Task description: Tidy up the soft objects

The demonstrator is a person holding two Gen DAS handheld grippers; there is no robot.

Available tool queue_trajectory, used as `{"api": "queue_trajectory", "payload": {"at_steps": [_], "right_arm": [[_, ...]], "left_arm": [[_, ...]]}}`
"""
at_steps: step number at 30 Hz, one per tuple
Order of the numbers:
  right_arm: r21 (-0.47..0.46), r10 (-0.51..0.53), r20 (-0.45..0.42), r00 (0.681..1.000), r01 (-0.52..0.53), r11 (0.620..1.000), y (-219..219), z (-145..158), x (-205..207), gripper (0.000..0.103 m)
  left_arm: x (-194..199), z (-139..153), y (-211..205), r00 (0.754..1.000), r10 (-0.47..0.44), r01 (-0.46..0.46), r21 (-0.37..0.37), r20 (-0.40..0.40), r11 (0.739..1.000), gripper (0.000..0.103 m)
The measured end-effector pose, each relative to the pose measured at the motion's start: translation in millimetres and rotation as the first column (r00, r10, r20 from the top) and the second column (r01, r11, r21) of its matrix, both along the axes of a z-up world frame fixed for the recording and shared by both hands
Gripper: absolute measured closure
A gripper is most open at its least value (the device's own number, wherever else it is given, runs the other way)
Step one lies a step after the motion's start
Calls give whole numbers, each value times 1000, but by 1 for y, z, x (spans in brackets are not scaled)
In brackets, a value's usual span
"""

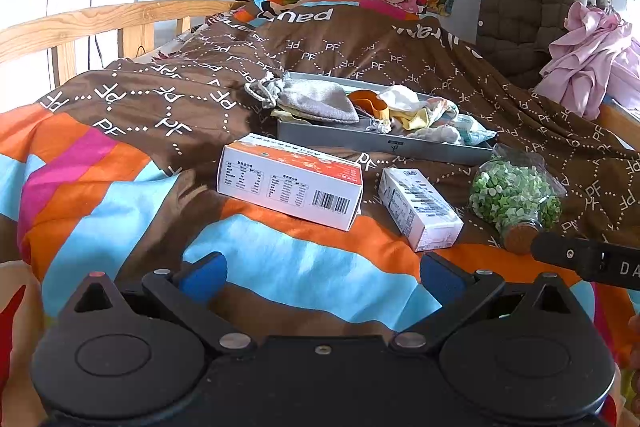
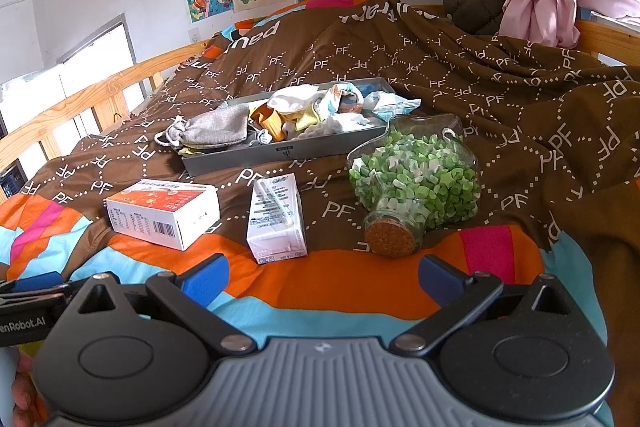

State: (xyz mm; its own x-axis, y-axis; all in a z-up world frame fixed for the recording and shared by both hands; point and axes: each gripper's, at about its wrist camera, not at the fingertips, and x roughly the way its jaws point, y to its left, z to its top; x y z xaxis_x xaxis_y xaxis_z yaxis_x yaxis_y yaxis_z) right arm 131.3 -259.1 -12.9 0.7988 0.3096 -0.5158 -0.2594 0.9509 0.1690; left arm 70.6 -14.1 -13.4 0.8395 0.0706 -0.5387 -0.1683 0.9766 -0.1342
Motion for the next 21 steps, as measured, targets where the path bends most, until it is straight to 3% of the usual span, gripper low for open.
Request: {"api": "queue_trajectory", "payload": {"at_steps": [12,17,21], "right_arm": [[-4,2,-6,1000,-2,1000,1,-2,-1,0],[-3,1,-6,1000,-1,1000,1,-1,0,0],[-3,2,-6,1000,-2,1000,1,-1,0,0]], "left_arm": [[-1,10,-4,1000,9,-10,76,9,997,1],[-2,12,-4,1000,-9,9,54,11,998,1],[-3,13,-7,1000,-19,18,81,20,997,1]]}}
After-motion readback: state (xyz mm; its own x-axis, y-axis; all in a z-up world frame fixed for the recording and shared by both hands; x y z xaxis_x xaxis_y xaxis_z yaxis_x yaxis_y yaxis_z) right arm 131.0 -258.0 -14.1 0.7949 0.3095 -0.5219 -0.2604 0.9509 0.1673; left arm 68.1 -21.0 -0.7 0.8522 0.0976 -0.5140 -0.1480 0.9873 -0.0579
